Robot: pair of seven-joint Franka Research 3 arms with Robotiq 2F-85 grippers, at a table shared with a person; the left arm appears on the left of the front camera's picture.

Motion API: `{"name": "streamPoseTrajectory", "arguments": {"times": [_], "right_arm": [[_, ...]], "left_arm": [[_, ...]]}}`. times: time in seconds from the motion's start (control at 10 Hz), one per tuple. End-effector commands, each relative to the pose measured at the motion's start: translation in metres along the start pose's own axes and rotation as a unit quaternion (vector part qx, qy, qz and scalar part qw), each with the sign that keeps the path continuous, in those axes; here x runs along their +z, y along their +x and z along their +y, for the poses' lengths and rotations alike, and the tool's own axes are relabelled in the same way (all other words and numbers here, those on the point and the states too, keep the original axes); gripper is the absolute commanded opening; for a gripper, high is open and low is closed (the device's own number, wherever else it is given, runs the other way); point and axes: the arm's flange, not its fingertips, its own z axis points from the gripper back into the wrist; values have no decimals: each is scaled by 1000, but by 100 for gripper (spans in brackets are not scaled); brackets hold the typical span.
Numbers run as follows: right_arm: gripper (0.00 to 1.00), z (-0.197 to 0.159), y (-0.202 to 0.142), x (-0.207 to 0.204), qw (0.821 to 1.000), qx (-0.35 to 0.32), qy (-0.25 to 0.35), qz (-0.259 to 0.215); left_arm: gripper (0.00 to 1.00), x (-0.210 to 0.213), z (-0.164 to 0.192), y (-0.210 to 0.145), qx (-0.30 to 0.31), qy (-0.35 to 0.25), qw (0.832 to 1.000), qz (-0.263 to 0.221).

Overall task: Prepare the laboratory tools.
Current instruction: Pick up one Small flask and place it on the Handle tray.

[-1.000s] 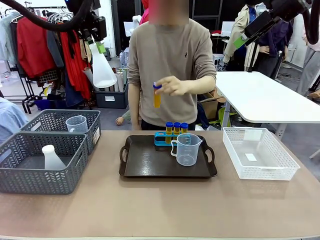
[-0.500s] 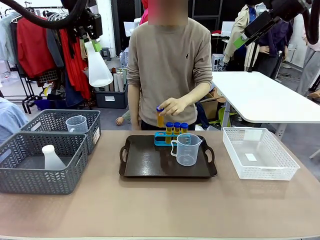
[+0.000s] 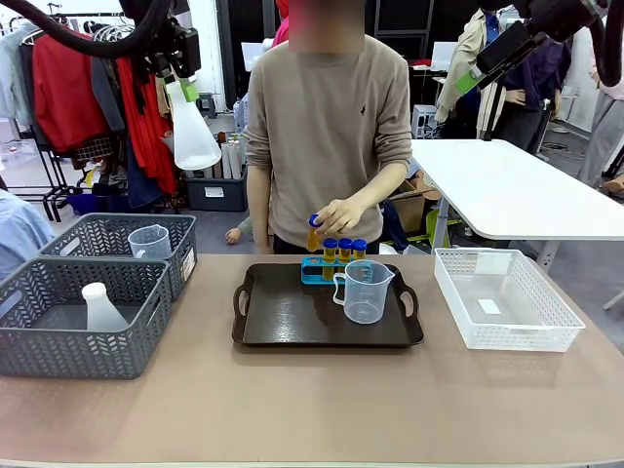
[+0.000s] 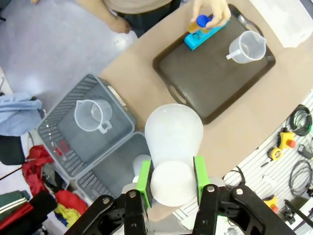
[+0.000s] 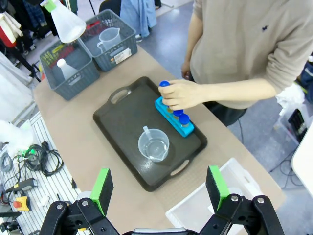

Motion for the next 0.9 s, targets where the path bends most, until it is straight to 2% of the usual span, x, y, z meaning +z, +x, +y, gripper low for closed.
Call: {"name": "streamPoseTrajectory", "arguments": {"times": [0.0, 0.6, 0.8], "right_arm": [[100, 0, 0, 1, 1000, 1, 1, -1], [100, 0, 0, 1, 1000, 1, 1, -1], [100, 0, 0, 1, 1000, 1, 1, -1]], "left_arm": [[0, 3, 0, 0, 0, 2, 1000, -6], [0, 0, 0, 0, 0, 0, 1000, 0], [0, -28, -8, 14, -24, -15, 999, 20]]}}
